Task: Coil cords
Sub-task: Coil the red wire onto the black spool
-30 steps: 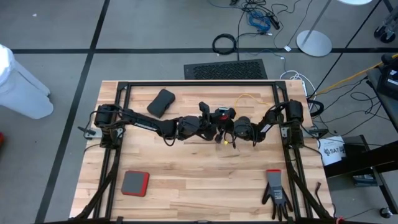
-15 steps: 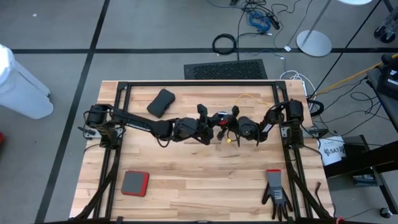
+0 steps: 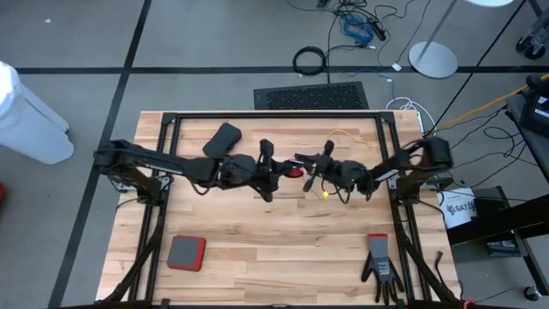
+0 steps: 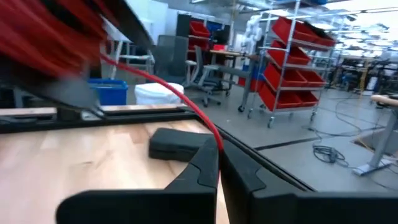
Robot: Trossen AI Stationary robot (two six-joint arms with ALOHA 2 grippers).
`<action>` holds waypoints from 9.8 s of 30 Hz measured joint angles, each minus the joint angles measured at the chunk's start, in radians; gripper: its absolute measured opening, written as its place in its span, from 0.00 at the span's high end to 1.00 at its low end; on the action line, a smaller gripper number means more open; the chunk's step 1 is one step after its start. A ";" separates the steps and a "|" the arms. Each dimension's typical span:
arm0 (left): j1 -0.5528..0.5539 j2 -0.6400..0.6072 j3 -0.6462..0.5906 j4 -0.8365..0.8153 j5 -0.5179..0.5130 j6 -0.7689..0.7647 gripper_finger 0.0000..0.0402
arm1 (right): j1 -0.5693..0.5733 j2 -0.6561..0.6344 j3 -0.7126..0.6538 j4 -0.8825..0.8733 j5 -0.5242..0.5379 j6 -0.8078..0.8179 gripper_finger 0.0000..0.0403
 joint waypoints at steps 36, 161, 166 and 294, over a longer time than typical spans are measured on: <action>0.070 0.142 0.000 0.616 -0.307 0.387 1.00 | 0.166 -0.321 0.402 -0.763 0.339 -0.044 1.00; 0.086 -0.177 0.000 -0.111 0.396 -0.288 1.00 | 0.223 0.070 0.399 -0.569 -0.069 -0.124 0.72; 0.086 -0.177 0.000 -0.114 0.402 -0.288 1.00 | 0.232 0.070 0.399 -0.561 -0.069 -0.109 0.72; 0.132 0.132 0.000 0.176 -0.083 -0.226 1.00 | 0.250 0.004 0.398 -0.515 0.613 -0.182 1.00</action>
